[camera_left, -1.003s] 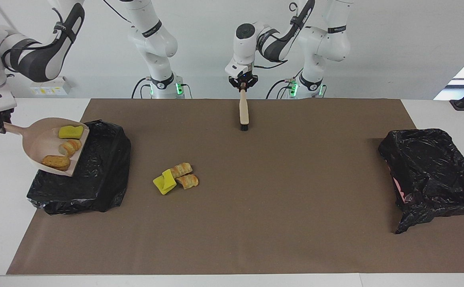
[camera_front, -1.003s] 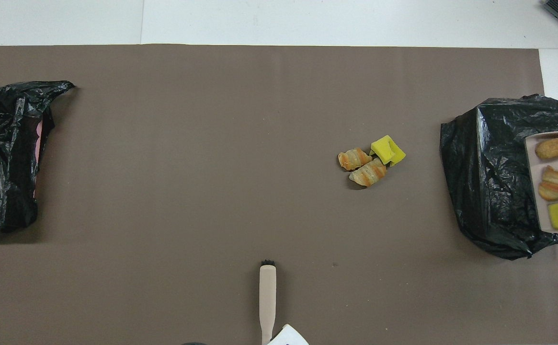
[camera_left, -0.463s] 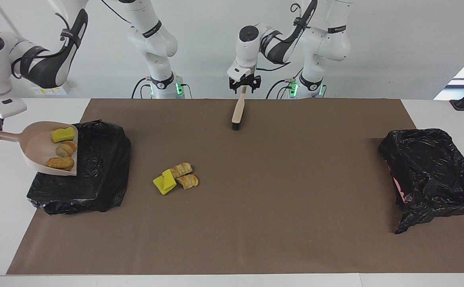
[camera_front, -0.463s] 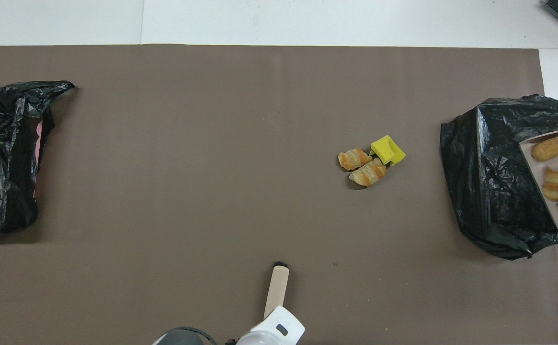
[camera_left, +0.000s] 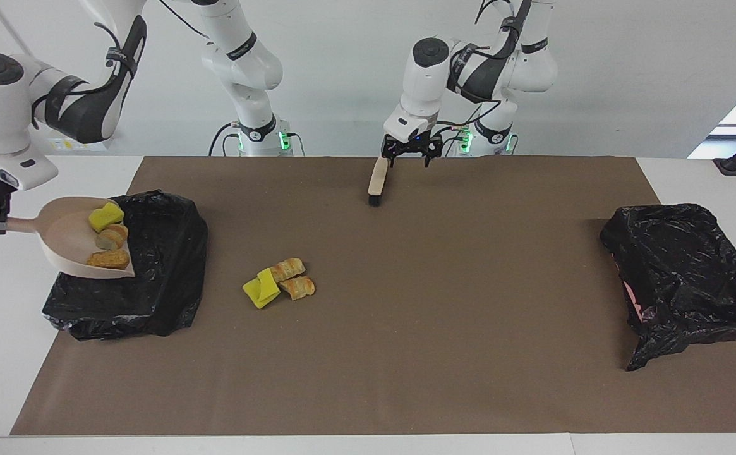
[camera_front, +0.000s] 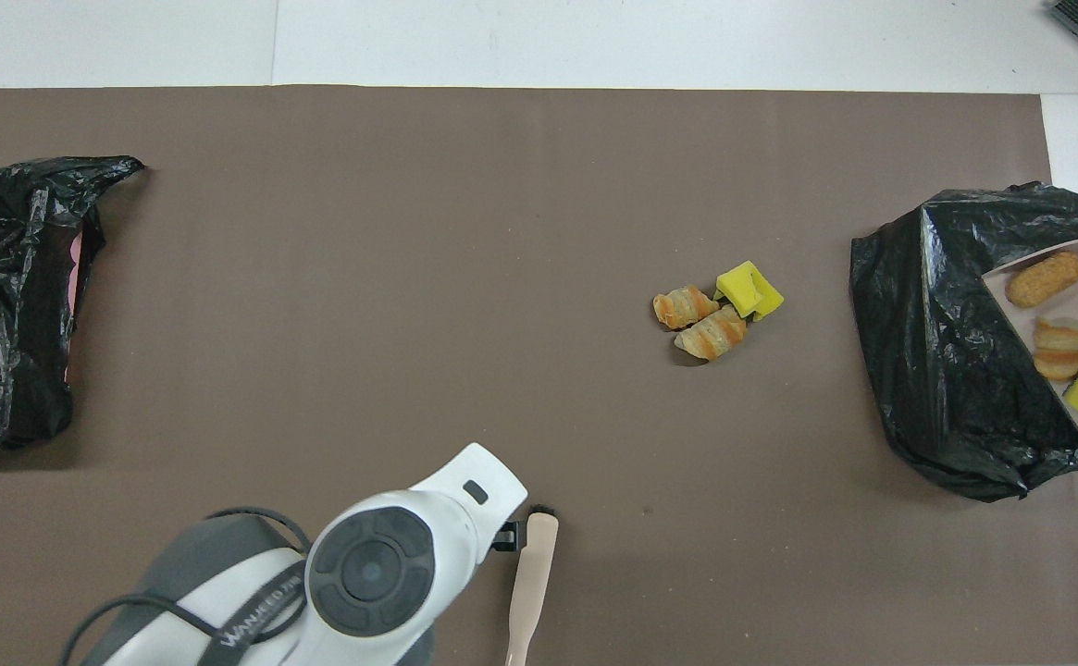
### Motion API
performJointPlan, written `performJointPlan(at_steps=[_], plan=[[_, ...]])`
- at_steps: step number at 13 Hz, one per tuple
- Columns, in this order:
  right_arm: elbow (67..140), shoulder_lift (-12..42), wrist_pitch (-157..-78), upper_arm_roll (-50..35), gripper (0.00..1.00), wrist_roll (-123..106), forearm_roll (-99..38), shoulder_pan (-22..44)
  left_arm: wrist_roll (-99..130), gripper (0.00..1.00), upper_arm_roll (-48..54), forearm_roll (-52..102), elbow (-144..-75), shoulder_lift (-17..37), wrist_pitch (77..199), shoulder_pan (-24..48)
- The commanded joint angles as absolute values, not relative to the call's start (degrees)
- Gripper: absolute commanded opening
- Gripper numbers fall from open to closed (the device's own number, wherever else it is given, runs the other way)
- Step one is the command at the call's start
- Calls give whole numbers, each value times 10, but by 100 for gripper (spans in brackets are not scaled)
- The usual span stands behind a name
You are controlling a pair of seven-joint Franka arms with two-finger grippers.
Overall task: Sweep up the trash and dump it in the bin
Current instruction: 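Tip the dustpan into the black bag while the left gripper withdraws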
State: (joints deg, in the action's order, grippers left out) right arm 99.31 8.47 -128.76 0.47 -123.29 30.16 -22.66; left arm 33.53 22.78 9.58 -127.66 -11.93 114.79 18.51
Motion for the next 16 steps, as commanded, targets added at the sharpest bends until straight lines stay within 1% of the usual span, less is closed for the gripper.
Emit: performJointPlan(at_steps=[1, 4, 5, 8, 10, 11, 12, 14, 16], plan=[[995, 77, -1308, 4, 0, -1241, 343, -225, 274, 100, 234, 54, -1193, -99, 1072, 115], [997, 67, -1296, 4, 0, -1238, 358, -210, 257, 100, 235, 35, -1130, -96, 1035, 54], [996, 60, -1280, 4, 0, -1231, 358, -206, 244, 100, 235, 28, -1118, -95, 1023, 40], [991, 46, -1188, 4, 0, -1155, 349, -199, 169, 100, 230, 28, -1073, -97, 976, -7], [991, 41, -1179, 4, 0, -1121, 346, -198, 113, 100, 229, 28, -1047, -97, 940, -32], [985, 40, -1177, 4, 0, -1098, 346, -198, 96, 100, 222, 27, -1036, -96, 933, -33], [983, 41, -1165, 4, 0, -1077, 345, -199, 88, 100, 195, 27, -1028, -96, 926, -26], [983, 40, -1150, 3, 0, -1065, 356, -197, 80, 100, 116, 23, -999, -94, 912, 14], [982, 41, -1135, 3, 0, -1043, 380, -179, 52, 100, 83, 19, -970, -85, 886, 22]])
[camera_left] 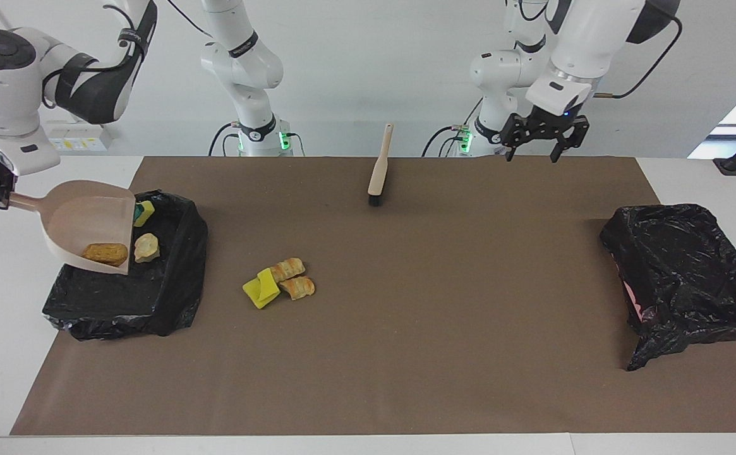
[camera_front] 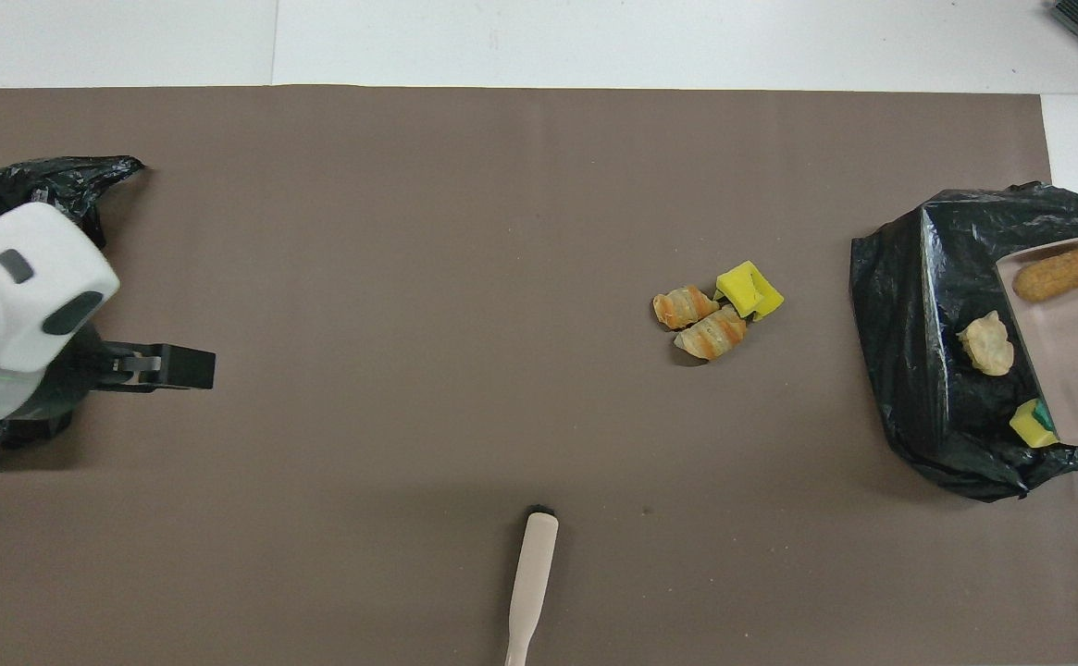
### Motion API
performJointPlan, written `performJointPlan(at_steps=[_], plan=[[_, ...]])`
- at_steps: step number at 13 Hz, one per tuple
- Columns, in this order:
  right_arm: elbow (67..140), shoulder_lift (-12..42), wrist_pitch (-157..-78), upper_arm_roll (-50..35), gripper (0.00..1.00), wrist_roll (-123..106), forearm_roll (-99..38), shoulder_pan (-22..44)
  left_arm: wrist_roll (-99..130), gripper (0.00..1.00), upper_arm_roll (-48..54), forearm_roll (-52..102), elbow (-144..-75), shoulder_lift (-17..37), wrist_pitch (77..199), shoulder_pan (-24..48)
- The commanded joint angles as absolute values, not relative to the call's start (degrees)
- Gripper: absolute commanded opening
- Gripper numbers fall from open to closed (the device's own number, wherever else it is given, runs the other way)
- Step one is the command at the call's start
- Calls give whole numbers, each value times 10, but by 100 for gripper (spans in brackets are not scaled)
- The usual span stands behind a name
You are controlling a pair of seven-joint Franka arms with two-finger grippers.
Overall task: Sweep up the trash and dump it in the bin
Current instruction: 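Tip the dustpan into the black bag while the left gripper withdraws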
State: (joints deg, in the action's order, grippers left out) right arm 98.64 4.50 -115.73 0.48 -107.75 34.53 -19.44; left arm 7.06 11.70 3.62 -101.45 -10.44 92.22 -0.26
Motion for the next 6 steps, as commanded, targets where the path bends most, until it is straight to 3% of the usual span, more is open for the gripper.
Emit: performJointPlan(at_steps=[1, 6], plan=[[982, 40, -1129, 3, 0, -1006, 421, -174, 38, 100, 80, 2, -951, -79, 869, 22], [985, 35, -1142, -2, 0, -1016, 500, -167, -29, 100, 41, -19, -848, -19, 801, 25]])
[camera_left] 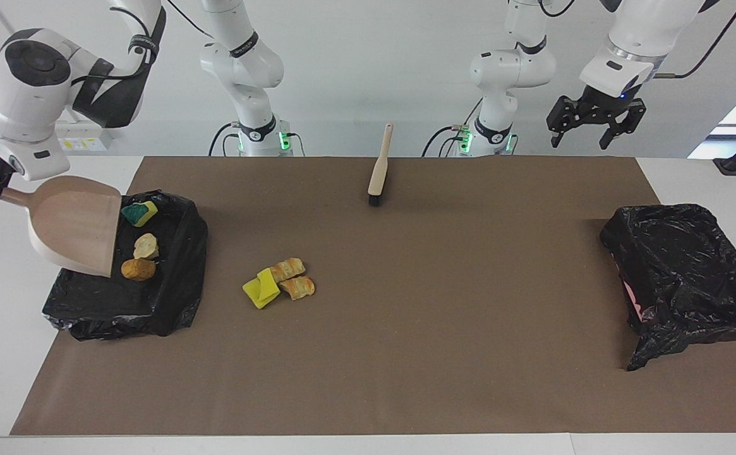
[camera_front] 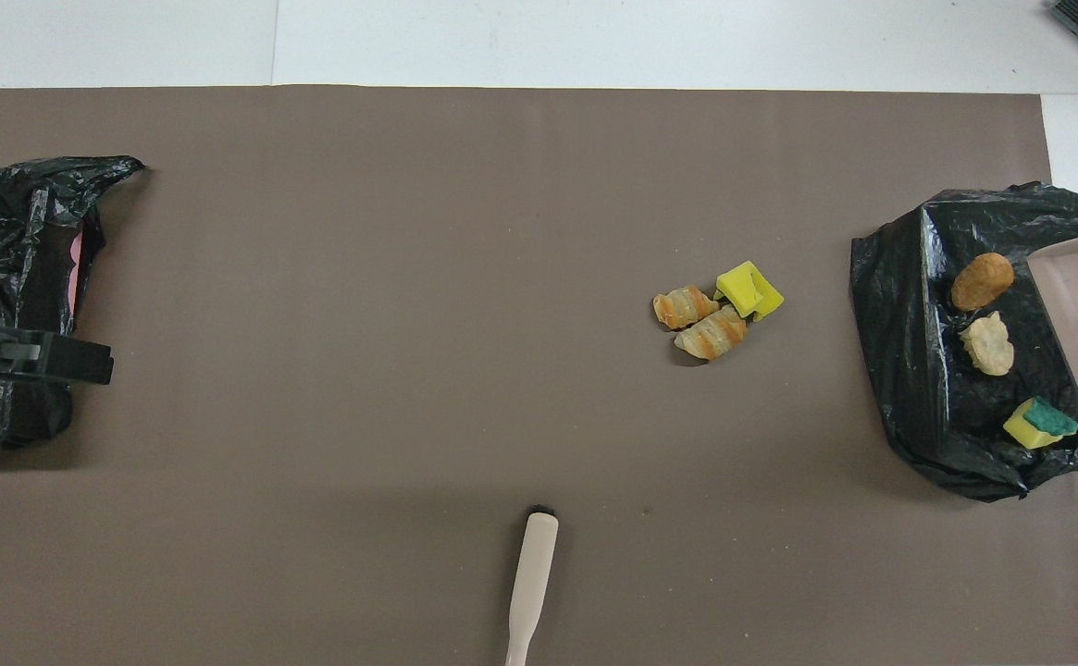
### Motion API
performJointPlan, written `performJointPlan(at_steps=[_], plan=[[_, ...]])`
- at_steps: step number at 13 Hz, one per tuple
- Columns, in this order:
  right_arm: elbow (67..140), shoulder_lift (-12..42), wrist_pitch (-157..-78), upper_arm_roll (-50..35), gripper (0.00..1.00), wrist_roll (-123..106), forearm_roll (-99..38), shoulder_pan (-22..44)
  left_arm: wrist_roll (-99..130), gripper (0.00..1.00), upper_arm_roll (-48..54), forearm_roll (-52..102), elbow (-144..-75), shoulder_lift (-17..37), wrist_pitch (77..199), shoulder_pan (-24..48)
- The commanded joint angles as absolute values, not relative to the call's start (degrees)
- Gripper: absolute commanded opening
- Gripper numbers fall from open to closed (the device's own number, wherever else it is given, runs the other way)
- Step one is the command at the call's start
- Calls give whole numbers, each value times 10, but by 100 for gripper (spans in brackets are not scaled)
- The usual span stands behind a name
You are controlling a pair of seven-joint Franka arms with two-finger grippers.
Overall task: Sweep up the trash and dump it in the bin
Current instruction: 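Tip the dustpan into the black bag while the left gripper withdraws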
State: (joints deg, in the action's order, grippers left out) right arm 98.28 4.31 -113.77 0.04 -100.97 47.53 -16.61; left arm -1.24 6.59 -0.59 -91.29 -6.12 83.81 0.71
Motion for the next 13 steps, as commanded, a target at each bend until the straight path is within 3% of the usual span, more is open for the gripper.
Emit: performJointPlan(at_steps=[1, 4, 7, 11, 13], plan=[[984, 35, -1142, -2, 0, -1018, 500, -167, -36, 100, 38, -19, -834, -9, 790, 26], [971, 36, -1129, -1, 0, -1011, 476, -169, -72, 100, 15, -31, -810, 10, 771, 45], [927, 36, -1077, 1, 0, -999, 368, -172, -77, 100, 3, -29, -810, 11, 771, 56], [892, 34, -962, -4, 0, -786, 243, -164, -70, 100, -7, -26, -820, -8, 771, 59], [900, 26, -926, -18, 0, -647, 203, -130, -69, 100, -8, -25, -820, -9, 773, 63]])
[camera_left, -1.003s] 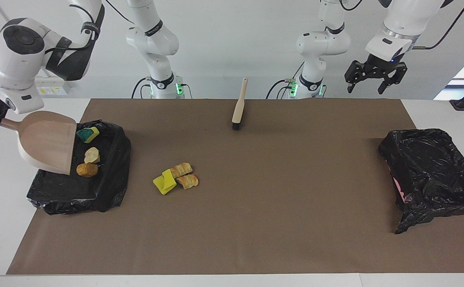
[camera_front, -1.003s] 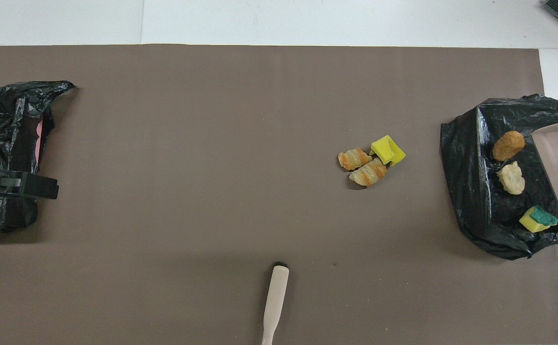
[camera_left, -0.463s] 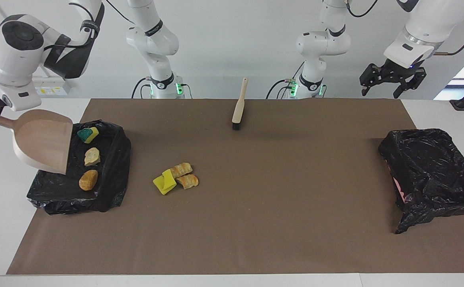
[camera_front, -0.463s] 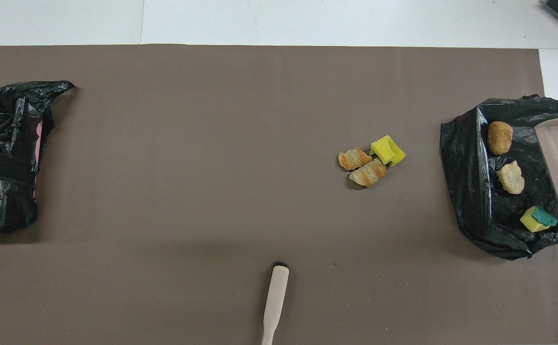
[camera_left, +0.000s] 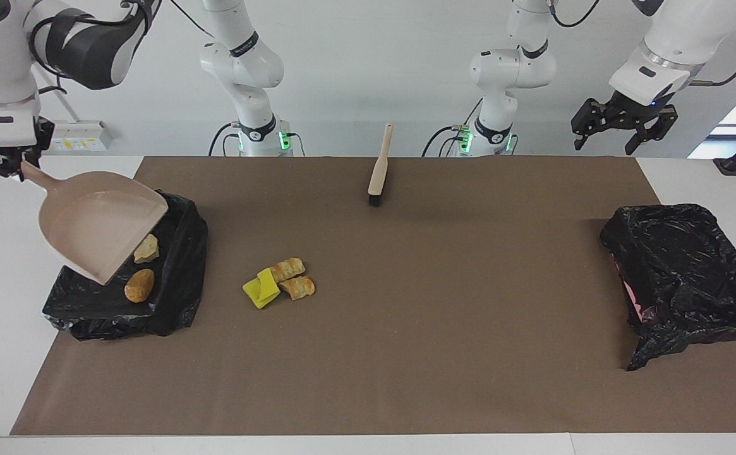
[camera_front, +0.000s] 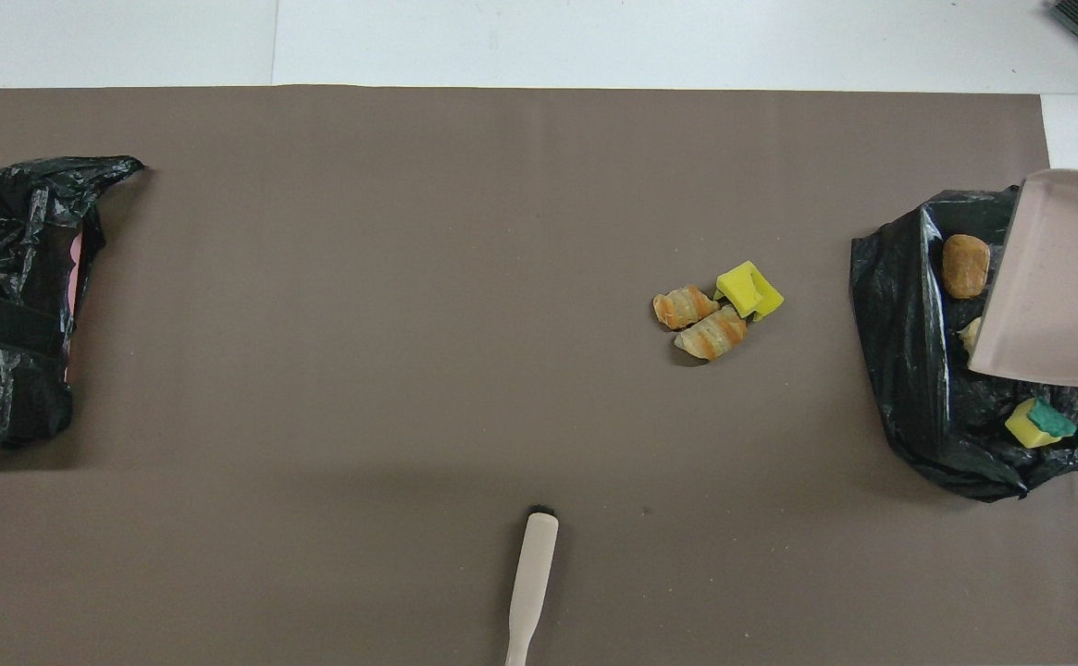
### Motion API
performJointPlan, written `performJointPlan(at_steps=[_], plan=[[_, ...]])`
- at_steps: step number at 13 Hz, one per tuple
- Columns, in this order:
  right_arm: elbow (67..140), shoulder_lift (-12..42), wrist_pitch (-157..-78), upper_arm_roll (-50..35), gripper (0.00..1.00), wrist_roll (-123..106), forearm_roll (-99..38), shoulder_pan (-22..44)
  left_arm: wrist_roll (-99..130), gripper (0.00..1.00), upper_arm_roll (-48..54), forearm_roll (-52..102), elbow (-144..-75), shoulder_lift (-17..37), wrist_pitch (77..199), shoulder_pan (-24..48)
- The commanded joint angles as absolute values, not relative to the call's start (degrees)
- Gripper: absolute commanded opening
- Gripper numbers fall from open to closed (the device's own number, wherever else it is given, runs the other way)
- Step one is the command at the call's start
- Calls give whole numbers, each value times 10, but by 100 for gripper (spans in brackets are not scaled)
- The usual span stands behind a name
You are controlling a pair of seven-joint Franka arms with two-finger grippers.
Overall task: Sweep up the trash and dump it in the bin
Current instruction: 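Tip the dustpan into the black bag while the left gripper withdraws, then bring the empty dustpan back and set it on the table with the right gripper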
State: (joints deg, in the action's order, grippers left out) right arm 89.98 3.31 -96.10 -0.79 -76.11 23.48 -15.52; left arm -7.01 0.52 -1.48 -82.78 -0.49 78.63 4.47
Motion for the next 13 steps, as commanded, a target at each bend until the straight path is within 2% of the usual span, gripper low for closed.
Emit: performJointPlan(at_steps=[1, 3, 7, 13], plan=[[901, 24, -910, -23, 0, -564, 187, -107, -69, 100, -8, -25, -820, -9, 773, 65], [905, 24, -880, -26, 0, -409, 151, -50, -69, 100, -8, -25, -821, -10, 771, 67], [914, 46, -886, -26, 0, -122, 64, 45, -69, 100, -11, -23, -828, -12, 774, 67], [899, 153, -1000, -26, 0, 160, 6, 175, -65, 100, -14, -21, -830, -13, 777, 66]])
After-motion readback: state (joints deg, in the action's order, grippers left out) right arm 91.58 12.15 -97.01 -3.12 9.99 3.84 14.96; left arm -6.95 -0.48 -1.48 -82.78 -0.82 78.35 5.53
